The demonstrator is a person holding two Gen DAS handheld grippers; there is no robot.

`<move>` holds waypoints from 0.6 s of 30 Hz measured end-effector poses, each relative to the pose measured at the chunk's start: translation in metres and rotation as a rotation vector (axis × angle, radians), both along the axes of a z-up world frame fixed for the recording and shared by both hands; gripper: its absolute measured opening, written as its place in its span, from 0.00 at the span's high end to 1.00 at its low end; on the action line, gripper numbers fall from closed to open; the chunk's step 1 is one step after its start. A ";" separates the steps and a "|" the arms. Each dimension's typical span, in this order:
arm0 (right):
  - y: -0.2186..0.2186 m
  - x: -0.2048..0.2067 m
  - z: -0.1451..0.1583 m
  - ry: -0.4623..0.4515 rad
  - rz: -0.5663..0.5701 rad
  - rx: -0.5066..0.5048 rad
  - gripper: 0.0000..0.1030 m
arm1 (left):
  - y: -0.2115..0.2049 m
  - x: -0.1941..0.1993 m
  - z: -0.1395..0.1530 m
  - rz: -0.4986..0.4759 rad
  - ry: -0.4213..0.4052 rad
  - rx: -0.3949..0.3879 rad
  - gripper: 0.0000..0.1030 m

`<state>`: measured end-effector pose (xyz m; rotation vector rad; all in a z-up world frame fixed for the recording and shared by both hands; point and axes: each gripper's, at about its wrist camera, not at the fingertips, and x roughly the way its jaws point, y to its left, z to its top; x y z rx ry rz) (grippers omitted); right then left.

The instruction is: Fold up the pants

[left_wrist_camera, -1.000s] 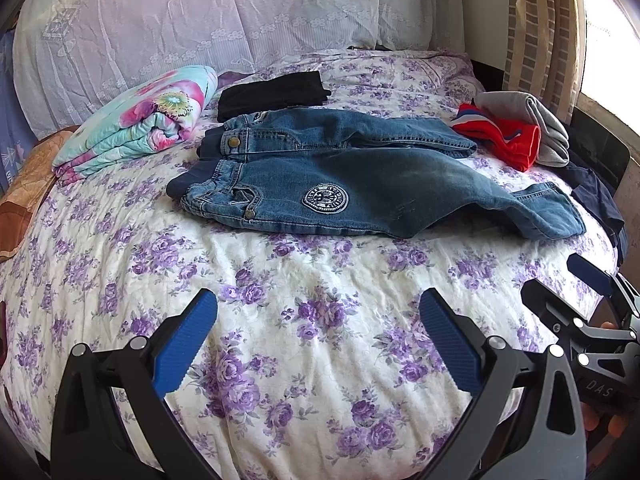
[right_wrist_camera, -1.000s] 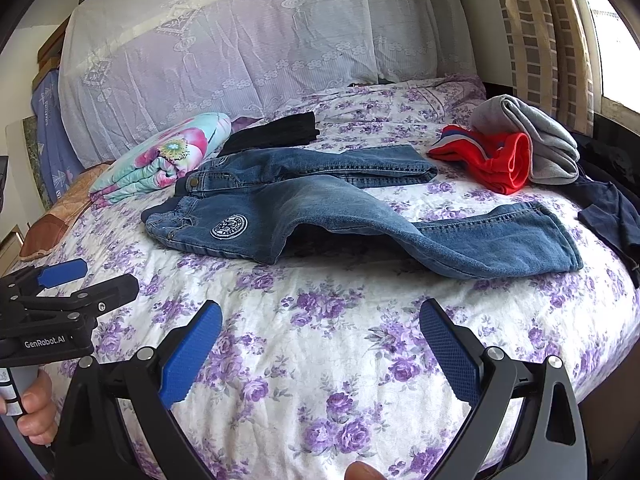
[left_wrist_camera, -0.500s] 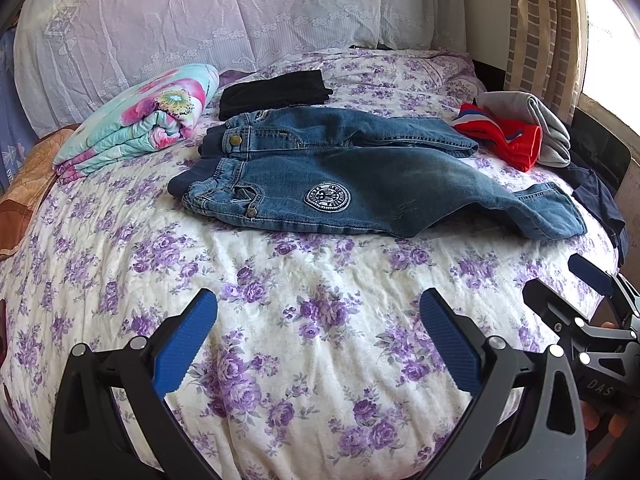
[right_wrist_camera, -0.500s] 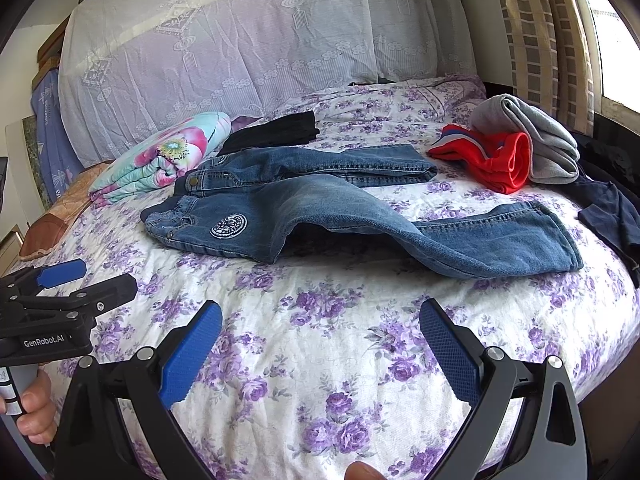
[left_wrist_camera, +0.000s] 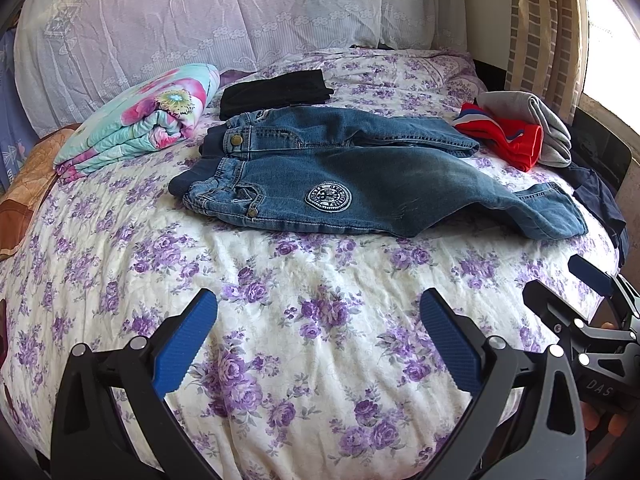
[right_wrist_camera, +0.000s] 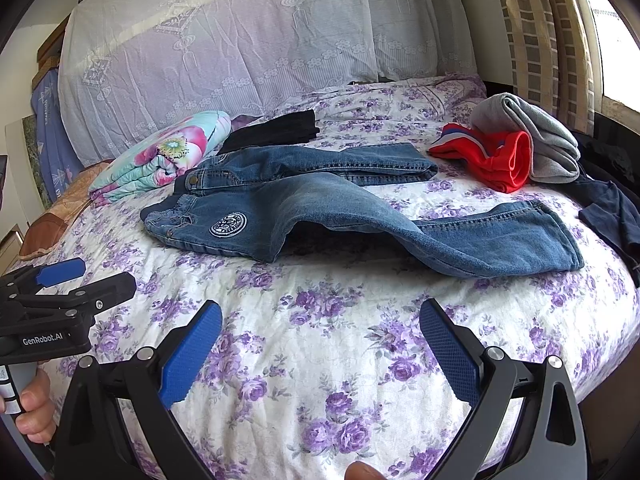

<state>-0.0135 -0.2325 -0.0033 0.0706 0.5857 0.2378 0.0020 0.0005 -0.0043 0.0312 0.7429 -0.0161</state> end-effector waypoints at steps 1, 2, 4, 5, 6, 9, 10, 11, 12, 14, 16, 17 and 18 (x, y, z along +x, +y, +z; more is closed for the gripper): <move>0.000 0.000 0.000 0.000 0.001 0.000 0.03 | 0.000 0.000 0.000 0.000 0.000 0.001 0.04; 0.000 0.000 0.000 -0.001 0.001 0.000 0.03 | 0.000 0.000 0.000 0.001 0.000 0.002 0.04; 0.000 0.000 0.000 0.000 0.000 0.000 0.03 | 0.000 0.000 0.000 0.000 0.001 0.001 0.04; 0.000 0.000 0.000 0.000 0.001 0.000 0.03 | 0.000 0.000 0.000 0.000 0.002 0.000 0.04; 0.000 0.000 0.000 0.000 0.000 -0.001 0.03 | 0.001 0.000 0.000 0.000 0.001 -0.001 0.04; -0.001 0.001 -0.001 0.002 -0.001 -0.006 0.03 | 0.008 0.003 -0.001 -0.003 -0.002 -0.007 0.04; -0.001 0.001 -0.002 0.003 -0.003 -0.010 0.03 | 0.013 0.006 -0.002 -0.002 -0.005 -0.015 0.04; -0.002 0.002 -0.004 0.003 -0.005 -0.014 0.03 | 0.024 0.011 -0.003 0.007 -0.005 -0.024 0.04; -0.003 0.003 -0.005 0.003 -0.010 -0.017 0.03 | 0.034 0.016 -0.004 0.020 0.001 -0.034 0.04; -0.005 0.007 -0.009 0.014 -0.021 -0.019 0.03 | 0.063 0.033 -0.006 0.067 0.020 -0.066 0.04; -0.005 0.010 -0.014 0.029 -0.032 -0.026 0.03 | 0.099 0.056 -0.009 0.109 0.054 -0.134 0.04; -0.005 0.012 -0.017 0.039 -0.035 -0.031 0.03 | 0.112 0.065 -0.009 0.122 0.073 -0.154 0.04; -0.004 0.014 -0.020 0.049 -0.039 -0.035 0.03 | 0.129 0.079 -0.016 0.136 0.118 -0.225 0.04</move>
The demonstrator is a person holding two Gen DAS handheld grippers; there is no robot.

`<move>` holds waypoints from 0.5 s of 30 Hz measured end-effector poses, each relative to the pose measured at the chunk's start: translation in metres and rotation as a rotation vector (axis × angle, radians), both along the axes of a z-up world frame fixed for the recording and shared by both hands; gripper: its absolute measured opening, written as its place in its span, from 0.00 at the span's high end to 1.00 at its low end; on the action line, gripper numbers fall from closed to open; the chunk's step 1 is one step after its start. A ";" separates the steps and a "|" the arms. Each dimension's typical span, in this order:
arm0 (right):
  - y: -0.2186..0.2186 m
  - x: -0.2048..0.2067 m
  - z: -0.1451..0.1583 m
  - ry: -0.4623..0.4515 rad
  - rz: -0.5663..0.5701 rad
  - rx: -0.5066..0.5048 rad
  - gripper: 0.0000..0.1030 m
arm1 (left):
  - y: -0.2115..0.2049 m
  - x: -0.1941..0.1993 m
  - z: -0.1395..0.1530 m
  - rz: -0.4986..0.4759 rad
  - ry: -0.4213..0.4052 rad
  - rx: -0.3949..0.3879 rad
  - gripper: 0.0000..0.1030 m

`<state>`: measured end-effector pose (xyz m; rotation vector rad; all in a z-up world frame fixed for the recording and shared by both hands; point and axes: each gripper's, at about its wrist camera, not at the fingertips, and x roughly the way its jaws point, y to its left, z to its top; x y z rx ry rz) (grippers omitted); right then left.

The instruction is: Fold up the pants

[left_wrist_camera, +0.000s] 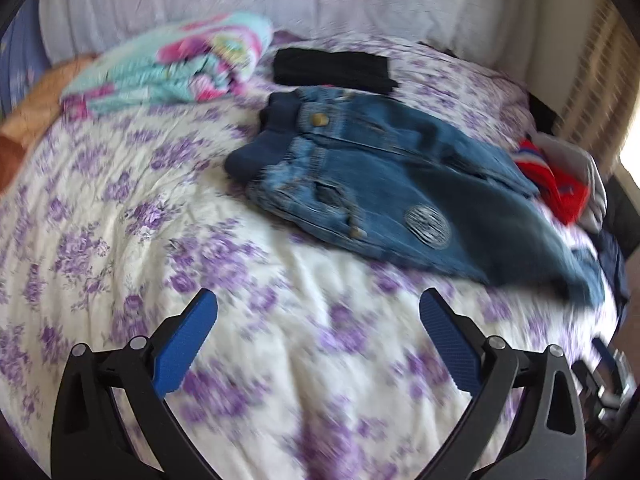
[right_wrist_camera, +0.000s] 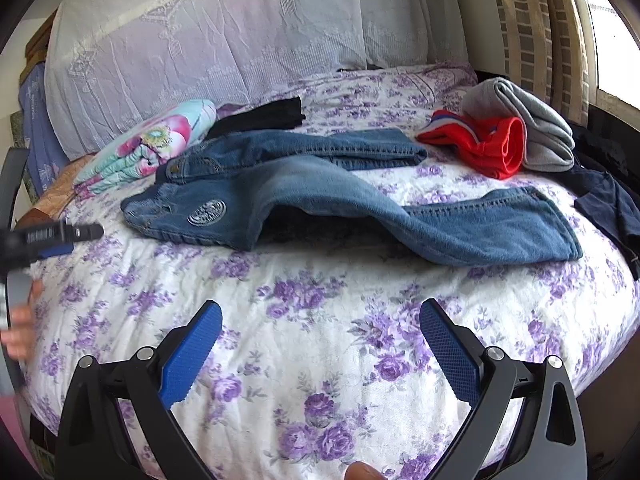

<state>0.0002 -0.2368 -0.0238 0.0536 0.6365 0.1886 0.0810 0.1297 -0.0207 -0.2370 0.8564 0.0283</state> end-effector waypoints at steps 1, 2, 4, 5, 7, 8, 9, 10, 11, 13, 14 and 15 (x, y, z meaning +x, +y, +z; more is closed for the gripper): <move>0.000 0.002 -0.005 0.013 -0.004 -0.004 0.03 | 0.010 0.009 -0.002 0.008 0.032 -0.009 0.04; 0.001 0.004 -0.007 0.025 -0.005 -0.007 0.03 | 0.022 0.022 -0.008 0.019 0.089 -0.047 0.04; 0.001 0.007 -0.013 0.047 -0.010 -0.016 0.03 | 0.036 0.043 -0.021 0.036 0.162 -0.111 0.10; 0.001 0.009 -0.015 0.057 -0.015 -0.021 0.03 | 0.043 0.055 -0.027 0.046 0.180 -0.158 0.15; -0.001 0.011 -0.019 0.072 -0.025 -0.025 0.03 | 0.051 0.077 -0.032 0.038 0.183 -0.254 0.36; -0.002 0.013 -0.020 0.079 -0.031 -0.026 0.03 | 0.054 0.089 -0.036 0.028 0.183 -0.307 0.37; -0.004 0.014 -0.021 0.083 -0.037 -0.028 0.03 | 0.053 0.098 -0.040 0.022 0.197 -0.341 0.39; -0.005 0.015 -0.021 0.087 -0.041 -0.031 0.03 | 0.053 0.109 -0.044 0.018 0.203 -0.371 0.39; -0.006 0.017 -0.022 0.093 -0.047 -0.034 0.03 | 0.051 0.119 -0.051 0.021 0.230 -0.380 0.39; -0.009 0.018 -0.023 0.099 -0.057 -0.040 0.03 | 0.047 0.135 -0.062 0.042 0.270 -0.393 0.39; -0.010 0.018 -0.022 0.101 -0.062 -0.042 0.03 | 0.046 0.138 -0.062 0.054 0.263 -0.390 0.40; -0.012 0.018 -0.022 0.100 -0.067 -0.042 0.03 | 0.044 0.139 -0.058 0.064 0.252 -0.378 0.54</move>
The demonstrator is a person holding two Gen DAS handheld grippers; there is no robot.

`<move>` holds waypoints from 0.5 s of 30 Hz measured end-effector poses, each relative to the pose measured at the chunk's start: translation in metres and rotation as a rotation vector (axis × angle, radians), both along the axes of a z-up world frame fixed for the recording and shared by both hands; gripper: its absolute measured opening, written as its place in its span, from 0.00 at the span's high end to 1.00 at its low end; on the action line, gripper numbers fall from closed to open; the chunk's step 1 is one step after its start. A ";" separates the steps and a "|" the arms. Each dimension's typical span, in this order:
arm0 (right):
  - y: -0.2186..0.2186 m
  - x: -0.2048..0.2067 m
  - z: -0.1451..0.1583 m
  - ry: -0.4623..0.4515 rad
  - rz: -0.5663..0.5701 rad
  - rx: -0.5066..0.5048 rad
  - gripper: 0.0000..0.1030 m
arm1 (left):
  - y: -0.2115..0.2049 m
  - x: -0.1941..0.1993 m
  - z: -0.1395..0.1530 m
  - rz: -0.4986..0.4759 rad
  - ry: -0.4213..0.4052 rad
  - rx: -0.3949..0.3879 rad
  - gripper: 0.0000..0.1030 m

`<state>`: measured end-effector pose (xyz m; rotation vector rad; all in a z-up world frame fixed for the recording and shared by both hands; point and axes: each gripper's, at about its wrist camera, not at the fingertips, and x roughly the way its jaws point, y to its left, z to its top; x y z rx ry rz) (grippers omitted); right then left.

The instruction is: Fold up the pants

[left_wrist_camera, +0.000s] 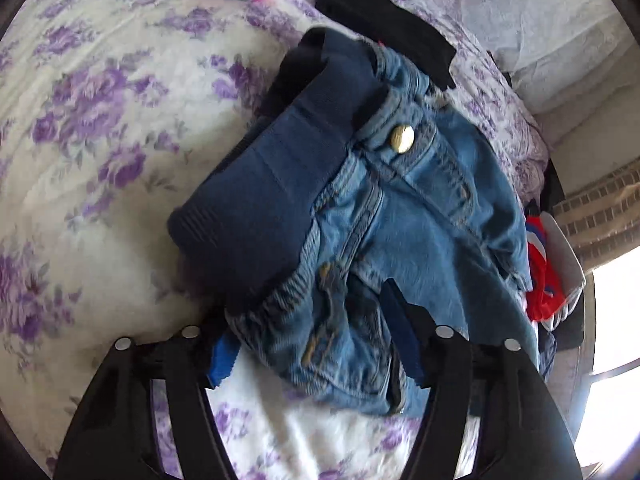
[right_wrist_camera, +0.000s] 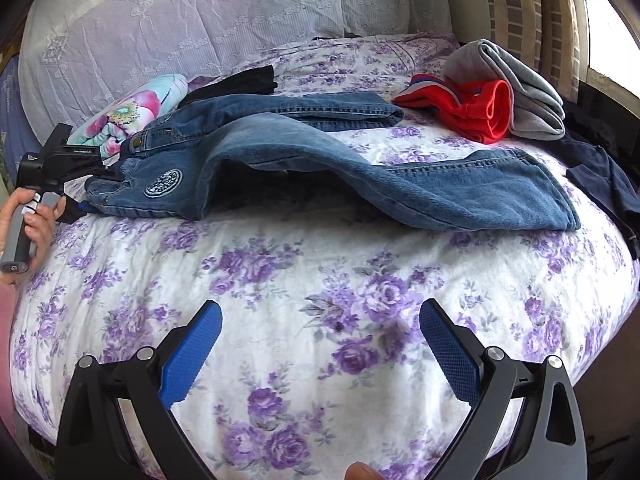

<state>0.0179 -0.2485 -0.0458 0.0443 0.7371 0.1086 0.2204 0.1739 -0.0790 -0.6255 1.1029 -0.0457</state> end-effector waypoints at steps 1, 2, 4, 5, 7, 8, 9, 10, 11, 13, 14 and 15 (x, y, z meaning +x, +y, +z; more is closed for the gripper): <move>-0.001 0.000 0.001 -0.001 -0.003 0.001 0.03 | -0.002 -0.001 0.004 0.005 -0.007 0.024 0.79; -0.004 -0.001 0.002 -0.005 -0.008 0.001 0.03 | -0.001 -0.002 0.008 -0.001 -0.031 0.004 0.80; -0.006 -0.003 0.002 -0.005 -0.018 -0.001 0.03 | 0.001 -0.012 0.019 0.005 -0.077 -0.032 0.87; -0.007 -0.003 0.003 -0.004 -0.021 -0.003 0.03 | -0.001 -0.023 0.030 0.002 -0.122 -0.013 0.87; -0.008 -0.003 0.003 0.000 -0.026 -0.009 0.03 | -0.004 -0.054 0.058 0.001 -0.231 0.053 0.88; -0.007 -0.003 0.004 0.000 -0.022 -0.013 0.03 | -0.001 -0.075 0.072 0.007 -0.288 0.060 0.88; -0.007 -0.003 0.004 -0.002 -0.019 -0.017 0.03 | 0.005 -0.096 0.082 0.011 -0.329 0.041 0.88; -0.005 -0.002 0.005 -0.005 -0.013 -0.019 0.03 | 0.012 -0.112 0.087 0.021 -0.354 0.016 0.88; -0.003 -0.002 0.006 -0.006 -0.003 -0.017 0.03 | 0.022 -0.131 0.088 0.033 -0.366 -0.010 0.88; 0.003 0.001 0.008 -0.013 0.032 0.003 0.03 | 0.029 -0.157 0.079 0.046 -0.345 0.019 0.87; 0.006 0.002 0.009 -0.017 0.052 0.021 0.03 | 0.028 -0.170 0.065 0.044 -0.308 0.072 0.86; 0.008 0.003 0.013 -0.024 0.075 0.047 0.03 | 0.026 -0.178 0.050 0.037 -0.264 0.106 0.82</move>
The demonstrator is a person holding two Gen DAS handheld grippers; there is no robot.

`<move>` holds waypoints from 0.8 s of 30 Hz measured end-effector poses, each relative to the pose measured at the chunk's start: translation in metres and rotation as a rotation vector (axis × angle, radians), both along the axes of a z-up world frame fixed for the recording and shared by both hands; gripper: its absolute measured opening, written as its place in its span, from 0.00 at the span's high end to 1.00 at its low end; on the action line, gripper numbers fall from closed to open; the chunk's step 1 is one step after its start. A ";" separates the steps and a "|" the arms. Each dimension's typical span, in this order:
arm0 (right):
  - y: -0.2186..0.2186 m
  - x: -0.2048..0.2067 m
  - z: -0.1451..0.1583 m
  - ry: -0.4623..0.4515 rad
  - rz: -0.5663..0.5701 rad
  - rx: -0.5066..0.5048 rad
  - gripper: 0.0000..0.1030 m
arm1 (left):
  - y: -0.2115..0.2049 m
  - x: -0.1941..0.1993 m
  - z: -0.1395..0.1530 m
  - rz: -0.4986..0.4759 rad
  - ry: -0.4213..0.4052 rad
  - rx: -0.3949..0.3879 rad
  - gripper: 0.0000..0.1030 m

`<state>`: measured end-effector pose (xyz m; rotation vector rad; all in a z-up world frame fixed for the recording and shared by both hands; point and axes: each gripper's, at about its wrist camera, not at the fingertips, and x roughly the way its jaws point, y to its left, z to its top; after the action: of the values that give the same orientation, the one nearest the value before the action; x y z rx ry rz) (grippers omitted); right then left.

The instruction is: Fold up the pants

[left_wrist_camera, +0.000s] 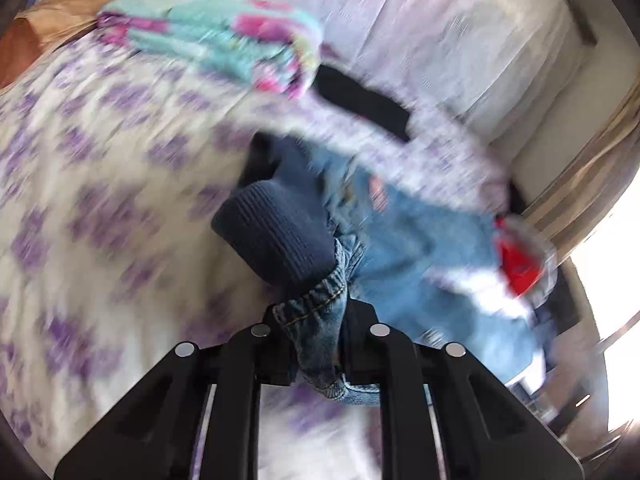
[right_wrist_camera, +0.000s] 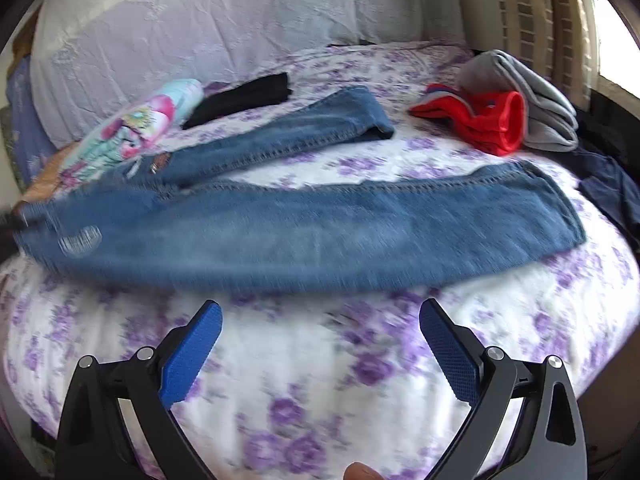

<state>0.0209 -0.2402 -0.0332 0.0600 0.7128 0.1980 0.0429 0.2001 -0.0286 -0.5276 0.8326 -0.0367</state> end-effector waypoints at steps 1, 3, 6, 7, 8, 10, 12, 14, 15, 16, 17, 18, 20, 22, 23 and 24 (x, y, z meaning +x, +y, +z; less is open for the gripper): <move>0.001 0.002 0.004 -0.004 0.018 0.023 0.03 | 0.001 -0.008 -0.012 -0.003 0.032 0.008 0.77; 0.002 0.008 0.015 -0.014 0.052 0.084 0.03 | 0.007 -0.025 -0.021 0.005 0.020 -0.008 0.72; -0.007 0.026 0.033 0.004 0.093 0.217 0.03 | 0.015 -0.043 0.007 0.070 -0.037 0.077 0.55; -0.013 0.035 0.038 0.025 0.107 0.282 0.03 | 0.015 -0.049 0.020 0.113 -0.065 0.158 0.55; -0.018 0.044 0.042 0.048 0.117 0.346 0.03 | 0.013 -0.053 0.038 0.154 -0.096 0.262 0.54; -0.028 0.067 0.048 0.093 0.128 0.451 0.03 | 0.006 -0.054 0.066 0.164 -0.156 0.358 0.44; -0.033 0.094 0.049 0.143 0.106 0.493 0.03 | -0.001 -0.044 0.085 0.124 -0.208 0.369 0.35; -0.039 0.123 0.049 0.149 0.079 0.503 0.03 | -0.006 -0.022 0.096 0.073 -0.238 0.377 0.29; -0.043 0.138 0.048 0.151 0.061 0.514 0.03 | -0.012 -0.011 0.101 0.043 -0.248 0.383 0.29; -0.049 0.156 0.044 0.161 0.031 0.541 0.03 | -0.017 -0.001 0.105 0.006 -0.254 0.388 0.28; -0.056 0.169 0.040 0.170 0.003 0.565 0.03 | -0.028 0.011 0.106 -0.055 -0.260 0.391 0.26; -0.065 0.184 0.033 0.191 -0.034 0.599 0.03 | -0.039 0.024 0.105 -0.096 -0.252 0.393 0.24; -0.079 0.213 0.016 0.241 -0.084 0.695 0.03 | -0.058 0.064 0.094 -0.202 -0.200 0.361 0.18; -0.087 0.239 -0.004 0.294 -0.095 0.787 0.03 | -0.072 0.112 0.068 -0.296 -0.095 0.337 0.17; -0.090 0.248 -0.011 0.311 -0.088 0.828 0.03 | -0.075 0.126 0.054 -0.298 -0.038 0.345 0.17; -0.091 0.256 -0.019 0.319 -0.070 0.882 0.03 | -0.074 0.143 0.034 -0.284 0.037 0.351 0.18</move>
<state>0.2774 -0.3307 -0.0522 0.9738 0.8937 0.4303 0.1859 0.1264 0.0053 -0.0775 0.9213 -0.1392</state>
